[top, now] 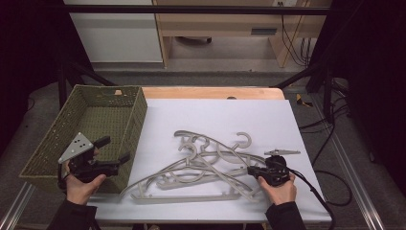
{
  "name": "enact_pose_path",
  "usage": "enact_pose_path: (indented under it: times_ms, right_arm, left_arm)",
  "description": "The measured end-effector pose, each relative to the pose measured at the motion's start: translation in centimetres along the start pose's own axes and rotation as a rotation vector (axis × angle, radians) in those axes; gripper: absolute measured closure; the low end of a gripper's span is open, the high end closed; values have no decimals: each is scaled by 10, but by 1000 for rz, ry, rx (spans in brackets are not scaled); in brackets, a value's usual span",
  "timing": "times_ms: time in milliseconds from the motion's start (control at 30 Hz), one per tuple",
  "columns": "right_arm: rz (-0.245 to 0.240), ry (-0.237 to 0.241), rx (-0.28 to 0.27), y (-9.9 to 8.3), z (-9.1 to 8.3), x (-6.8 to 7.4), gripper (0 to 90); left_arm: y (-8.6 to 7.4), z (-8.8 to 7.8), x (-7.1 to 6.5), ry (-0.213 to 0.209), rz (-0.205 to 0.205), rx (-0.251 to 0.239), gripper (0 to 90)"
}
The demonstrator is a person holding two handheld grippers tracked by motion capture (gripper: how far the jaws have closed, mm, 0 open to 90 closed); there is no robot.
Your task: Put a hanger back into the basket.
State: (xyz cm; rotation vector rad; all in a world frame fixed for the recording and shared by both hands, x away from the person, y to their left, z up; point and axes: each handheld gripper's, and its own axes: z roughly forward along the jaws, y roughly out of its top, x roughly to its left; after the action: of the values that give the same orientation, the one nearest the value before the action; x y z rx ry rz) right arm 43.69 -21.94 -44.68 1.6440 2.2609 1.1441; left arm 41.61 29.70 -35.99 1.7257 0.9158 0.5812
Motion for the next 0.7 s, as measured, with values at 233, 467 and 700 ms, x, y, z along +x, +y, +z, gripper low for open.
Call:
enact_pose_path:
  times_ms: [233,467,700]
  right_arm:
    - [-29,-20,33,-2,7,-3,816]
    - [-66,-30,85,-1,3,-4,717]
    - [-89,-59,130,-2,8,-5,738]
  left_arm:
    - [0,0,0,-1,3,4,57]
    - [0,0,0,-1,-1,0,58]
    - [0,1,0,-1,6,8,58]
